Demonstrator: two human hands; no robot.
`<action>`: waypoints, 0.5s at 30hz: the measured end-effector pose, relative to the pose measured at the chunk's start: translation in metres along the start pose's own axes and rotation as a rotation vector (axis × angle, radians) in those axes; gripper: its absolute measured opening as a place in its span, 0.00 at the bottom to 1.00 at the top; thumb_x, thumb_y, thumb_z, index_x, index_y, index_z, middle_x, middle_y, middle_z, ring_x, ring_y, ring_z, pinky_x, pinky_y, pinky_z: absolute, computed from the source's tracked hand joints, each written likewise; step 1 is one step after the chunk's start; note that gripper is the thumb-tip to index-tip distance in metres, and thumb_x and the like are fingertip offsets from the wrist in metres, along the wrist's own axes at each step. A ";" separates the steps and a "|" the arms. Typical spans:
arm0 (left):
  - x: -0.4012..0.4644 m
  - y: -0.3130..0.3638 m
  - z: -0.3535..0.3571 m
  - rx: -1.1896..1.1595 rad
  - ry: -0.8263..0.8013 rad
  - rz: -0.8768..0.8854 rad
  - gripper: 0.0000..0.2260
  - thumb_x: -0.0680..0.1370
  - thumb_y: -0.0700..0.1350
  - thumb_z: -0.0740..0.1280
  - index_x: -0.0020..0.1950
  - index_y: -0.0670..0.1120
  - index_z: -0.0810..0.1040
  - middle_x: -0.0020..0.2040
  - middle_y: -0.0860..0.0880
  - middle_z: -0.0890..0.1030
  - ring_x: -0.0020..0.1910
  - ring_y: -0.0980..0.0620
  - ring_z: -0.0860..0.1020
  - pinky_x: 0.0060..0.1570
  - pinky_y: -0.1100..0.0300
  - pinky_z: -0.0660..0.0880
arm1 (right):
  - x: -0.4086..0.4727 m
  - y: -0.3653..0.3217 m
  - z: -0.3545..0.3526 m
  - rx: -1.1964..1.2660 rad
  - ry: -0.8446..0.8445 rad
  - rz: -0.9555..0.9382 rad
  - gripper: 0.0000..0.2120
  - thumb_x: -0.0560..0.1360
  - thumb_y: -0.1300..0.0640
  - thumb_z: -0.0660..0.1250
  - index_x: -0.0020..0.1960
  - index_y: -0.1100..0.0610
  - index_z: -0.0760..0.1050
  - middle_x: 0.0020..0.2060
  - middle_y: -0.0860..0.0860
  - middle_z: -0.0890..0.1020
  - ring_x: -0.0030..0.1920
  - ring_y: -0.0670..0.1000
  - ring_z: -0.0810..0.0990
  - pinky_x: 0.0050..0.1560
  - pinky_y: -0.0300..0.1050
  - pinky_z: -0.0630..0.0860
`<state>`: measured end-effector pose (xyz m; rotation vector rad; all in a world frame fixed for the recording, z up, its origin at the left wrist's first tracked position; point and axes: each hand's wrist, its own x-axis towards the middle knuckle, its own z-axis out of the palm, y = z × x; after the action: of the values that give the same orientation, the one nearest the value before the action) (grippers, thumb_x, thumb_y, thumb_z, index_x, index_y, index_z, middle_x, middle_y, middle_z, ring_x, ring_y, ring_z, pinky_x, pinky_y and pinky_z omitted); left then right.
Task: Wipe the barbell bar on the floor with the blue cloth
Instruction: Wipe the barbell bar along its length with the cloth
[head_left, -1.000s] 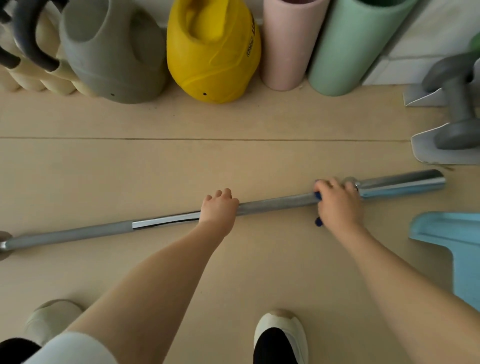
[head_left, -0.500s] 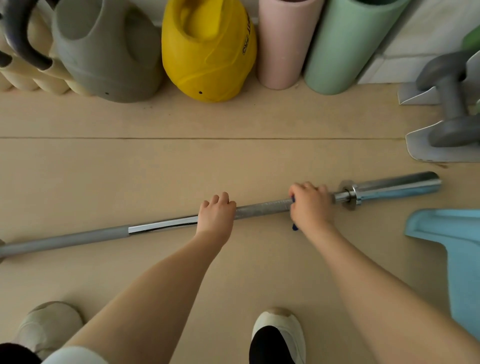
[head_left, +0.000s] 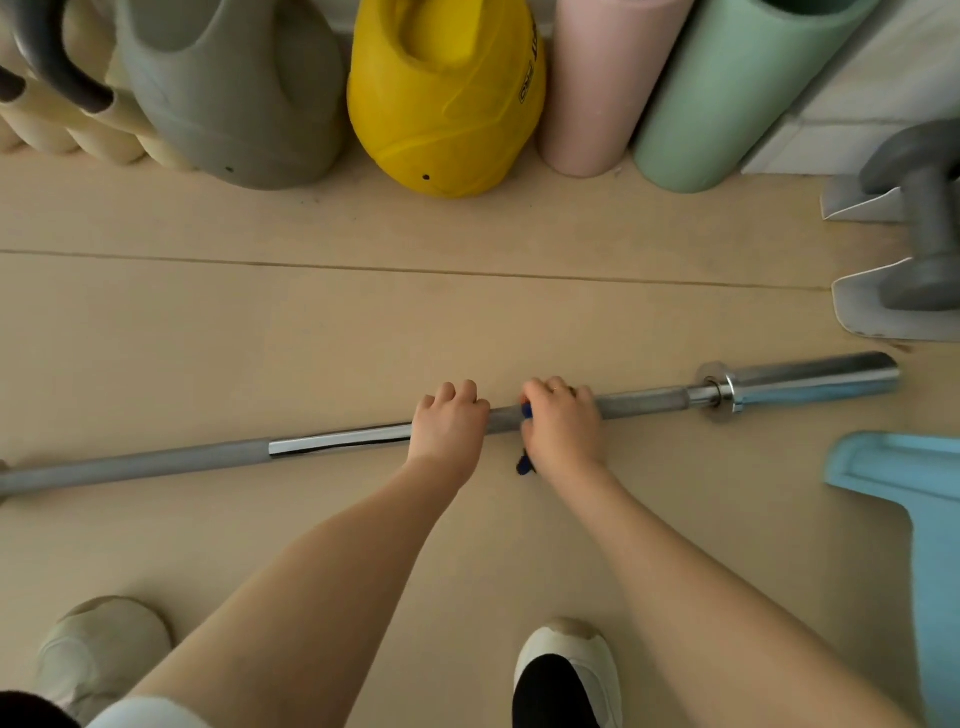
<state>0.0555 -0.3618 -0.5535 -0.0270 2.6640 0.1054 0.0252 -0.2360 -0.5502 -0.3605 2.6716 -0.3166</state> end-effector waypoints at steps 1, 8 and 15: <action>0.001 -0.003 0.000 -0.014 -0.004 0.000 0.13 0.75 0.37 0.62 0.59 0.46 0.73 0.58 0.47 0.71 0.57 0.45 0.70 0.51 0.56 0.67 | -0.003 -0.014 0.004 0.011 -0.044 -0.083 0.15 0.70 0.59 0.67 0.56 0.56 0.72 0.56 0.53 0.77 0.54 0.57 0.72 0.53 0.46 0.65; 0.012 -0.032 0.000 -0.134 0.053 0.014 0.18 0.79 0.47 0.60 0.70 0.48 0.64 0.63 0.49 0.73 0.62 0.47 0.70 0.59 0.56 0.65 | 0.020 0.021 -0.003 -0.127 0.184 -0.042 0.13 0.64 0.64 0.70 0.49 0.57 0.75 0.48 0.55 0.80 0.45 0.60 0.74 0.44 0.51 0.70; 0.006 -0.088 -0.003 -0.122 0.125 0.009 0.22 0.76 0.49 0.67 0.68 0.47 0.69 0.63 0.48 0.73 0.63 0.46 0.70 0.63 0.54 0.63 | 0.019 -0.050 0.044 -0.196 0.196 -0.226 0.29 0.54 0.60 0.78 0.54 0.60 0.75 0.52 0.58 0.79 0.44 0.60 0.78 0.48 0.47 0.73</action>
<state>0.0521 -0.4497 -0.5596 -0.0625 2.7789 0.2773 0.0375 -0.2963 -0.5823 -0.7303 2.8668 -0.1633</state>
